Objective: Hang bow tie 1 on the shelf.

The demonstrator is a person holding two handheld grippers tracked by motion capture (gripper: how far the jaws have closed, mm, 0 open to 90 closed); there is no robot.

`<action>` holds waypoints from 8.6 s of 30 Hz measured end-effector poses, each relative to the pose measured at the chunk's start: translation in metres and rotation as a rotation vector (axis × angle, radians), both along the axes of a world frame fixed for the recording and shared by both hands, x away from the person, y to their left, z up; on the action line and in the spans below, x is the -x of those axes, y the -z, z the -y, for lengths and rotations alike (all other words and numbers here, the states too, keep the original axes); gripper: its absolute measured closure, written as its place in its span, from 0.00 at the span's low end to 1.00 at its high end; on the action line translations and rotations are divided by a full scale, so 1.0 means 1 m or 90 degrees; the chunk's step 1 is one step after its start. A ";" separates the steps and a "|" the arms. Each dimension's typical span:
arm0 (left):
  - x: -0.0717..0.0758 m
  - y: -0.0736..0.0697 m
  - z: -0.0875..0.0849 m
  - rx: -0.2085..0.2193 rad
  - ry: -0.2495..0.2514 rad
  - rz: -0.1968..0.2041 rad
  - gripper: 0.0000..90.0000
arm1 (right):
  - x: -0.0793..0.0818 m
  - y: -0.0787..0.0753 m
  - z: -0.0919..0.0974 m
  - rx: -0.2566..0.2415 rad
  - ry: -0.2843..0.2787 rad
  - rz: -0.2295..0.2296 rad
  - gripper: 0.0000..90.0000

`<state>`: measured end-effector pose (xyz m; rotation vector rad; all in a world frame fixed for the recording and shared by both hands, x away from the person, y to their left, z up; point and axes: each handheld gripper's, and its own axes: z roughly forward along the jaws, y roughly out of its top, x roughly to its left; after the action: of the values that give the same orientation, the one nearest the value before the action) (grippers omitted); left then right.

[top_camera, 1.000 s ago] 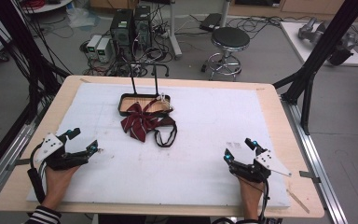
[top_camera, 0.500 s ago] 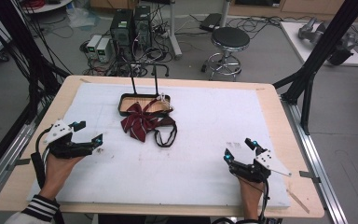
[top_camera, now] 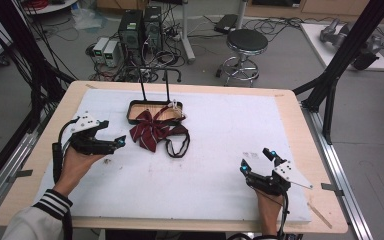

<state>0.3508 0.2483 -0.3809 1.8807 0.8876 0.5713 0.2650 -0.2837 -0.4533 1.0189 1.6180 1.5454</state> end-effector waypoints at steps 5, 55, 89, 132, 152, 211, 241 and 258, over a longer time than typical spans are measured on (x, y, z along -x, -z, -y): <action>-0.011 -0.003 0.008 -0.015 0.006 -0.017 0.16 | 0.000 0.000 0.000 0.003 -0.001 0.001 0.11; -0.092 0.001 0.083 -0.100 0.015 -0.209 0.20 | 0.001 0.000 0.001 -0.006 0.000 -0.001 0.11; -0.114 0.017 0.106 -0.137 -0.021 -0.296 0.30 | 0.001 0.000 0.001 -0.009 0.001 -0.002 0.11; -0.116 0.037 0.120 -0.162 -0.055 -0.335 0.64 | 0.001 0.000 0.001 -0.009 0.001 0.000 0.11; -0.110 0.037 0.127 -0.197 -0.057 -0.295 0.75 | 0.001 0.000 0.001 -0.009 0.001 0.002 0.11; -0.073 0.000 0.088 -0.101 -0.026 -0.129 0.75 | 0.001 0.000 0.001 -0.008 0.002 0.002 0.11; -0.050 -0.043 0.040 -0.022 -0.055 -0.022 0.75 | 0.001 0.000 0.001 -0.007 0.004 0.001 0.11; -0.051 -0.069 0.026 -0.010 -0.079 0.014 0.75 | 0.001 0.000 0.001 -0.007 0.003 0.001 0.11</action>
<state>0.4013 0.2221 -0.3116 1.8389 0.9937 0.6741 0.2638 -0.2842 -0.4536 1.0270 1.6074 1.5535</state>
